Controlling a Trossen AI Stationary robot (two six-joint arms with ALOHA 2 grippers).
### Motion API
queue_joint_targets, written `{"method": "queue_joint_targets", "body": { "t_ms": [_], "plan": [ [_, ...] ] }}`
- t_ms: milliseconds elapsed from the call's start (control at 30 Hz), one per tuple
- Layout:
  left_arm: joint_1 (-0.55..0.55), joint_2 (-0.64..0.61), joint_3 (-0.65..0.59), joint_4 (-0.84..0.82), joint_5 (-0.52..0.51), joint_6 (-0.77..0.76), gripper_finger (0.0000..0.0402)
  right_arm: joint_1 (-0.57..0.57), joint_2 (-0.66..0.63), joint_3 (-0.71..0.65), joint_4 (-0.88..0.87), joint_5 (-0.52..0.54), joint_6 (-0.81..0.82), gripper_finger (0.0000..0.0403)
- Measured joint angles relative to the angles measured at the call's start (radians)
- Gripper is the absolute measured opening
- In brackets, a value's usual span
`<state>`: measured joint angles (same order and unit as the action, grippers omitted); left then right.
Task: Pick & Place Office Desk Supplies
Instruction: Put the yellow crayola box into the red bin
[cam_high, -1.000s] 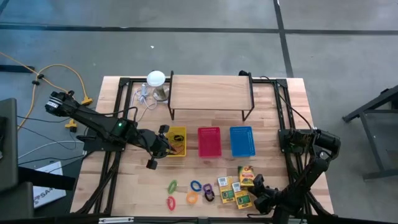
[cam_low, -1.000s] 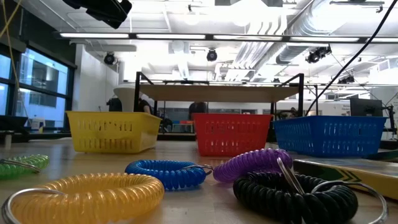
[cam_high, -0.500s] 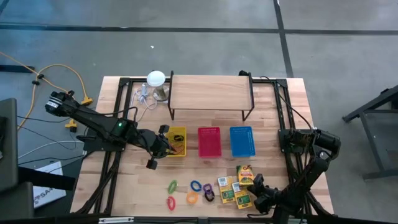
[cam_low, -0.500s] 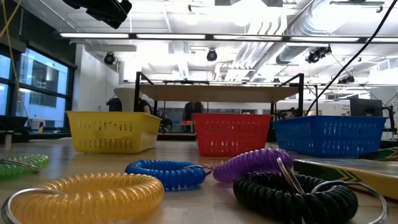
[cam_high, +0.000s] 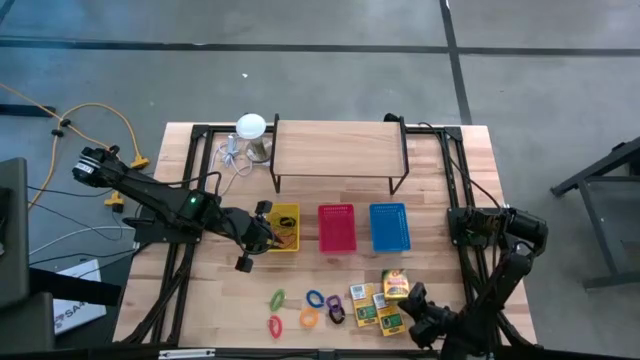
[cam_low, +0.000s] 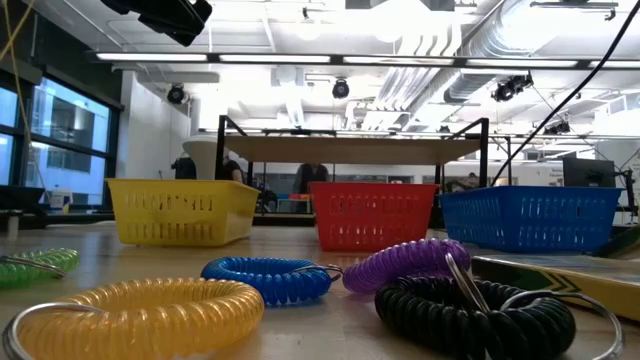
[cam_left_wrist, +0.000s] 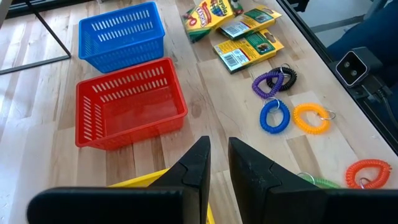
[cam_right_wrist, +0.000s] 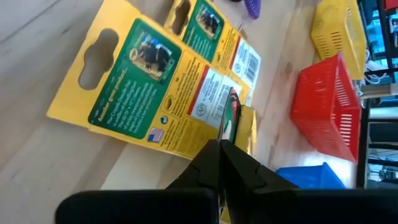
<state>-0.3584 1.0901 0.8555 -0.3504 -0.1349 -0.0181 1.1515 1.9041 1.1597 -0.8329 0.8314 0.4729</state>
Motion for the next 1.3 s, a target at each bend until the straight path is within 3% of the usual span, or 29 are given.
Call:
{"method": "queue_joint_targets", "body": {
  "t_ms": [700,1300],
  "plan": [
    [0.000,0.000,0.000,0.000,0.000,0.000,0.0054,-0.047,-0.206,0.032,-0.197,-0.028,0.369,0.0002],
    [0.000,0.000,0.000,0.000,0.000,0.000,0.0054,-0.075,-0.278,0.032,-0.211,-0.057,0.395,0.0002]
  ]
}}
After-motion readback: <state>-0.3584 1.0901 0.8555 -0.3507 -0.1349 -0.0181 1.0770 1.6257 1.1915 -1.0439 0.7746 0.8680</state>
